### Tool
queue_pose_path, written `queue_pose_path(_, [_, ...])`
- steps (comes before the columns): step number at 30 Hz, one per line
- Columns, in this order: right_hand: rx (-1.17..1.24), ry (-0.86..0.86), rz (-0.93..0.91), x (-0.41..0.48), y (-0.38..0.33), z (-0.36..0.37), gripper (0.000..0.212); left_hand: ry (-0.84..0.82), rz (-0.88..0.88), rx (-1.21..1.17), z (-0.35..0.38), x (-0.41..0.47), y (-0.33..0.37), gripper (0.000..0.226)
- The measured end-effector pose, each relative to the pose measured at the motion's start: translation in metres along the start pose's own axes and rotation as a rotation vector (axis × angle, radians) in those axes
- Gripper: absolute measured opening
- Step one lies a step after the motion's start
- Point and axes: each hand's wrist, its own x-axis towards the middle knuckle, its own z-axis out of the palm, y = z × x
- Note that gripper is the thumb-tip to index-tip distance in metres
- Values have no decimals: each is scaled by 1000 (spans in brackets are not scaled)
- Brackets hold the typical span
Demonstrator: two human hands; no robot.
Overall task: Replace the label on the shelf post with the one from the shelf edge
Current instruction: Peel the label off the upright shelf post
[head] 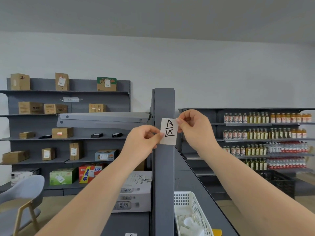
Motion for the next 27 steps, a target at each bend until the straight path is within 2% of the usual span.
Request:
queue_pose_path(4, [22, -18, 57, -4, 4, -7, 11, -36, -40, -74, 3, -7, 0, 7])
queue_pose_path(11, [62, -66, 128, -19, 23, -26, 4, -210, -333, -526, 25, -26, -1, 16])
queue_pose_path(14, [79, -120, 110, -30, 31, -36, 11, -240, -388, -634, 40, -31, -6, 15])
queue_pose_path(17, [-7, -200, 76, -44, 46, -49, 18, -246, -478, -744, 56, -36, -9, 16])
queue_pose_path(22, [-209, -297, -3, -69, 69, -72, 33, -302, -556, -711, 82, -45, -14, 35])
queue_pose_path(25, [-258, -336, -37, -83, 78, -81, 28, -338, -554, -677, 95, -52, -20, 35])
queue_pose_path(27, [-274, -348, -6, -90, 84, -86, 20, -360, -562, -696, 102, -58, -23, 26])
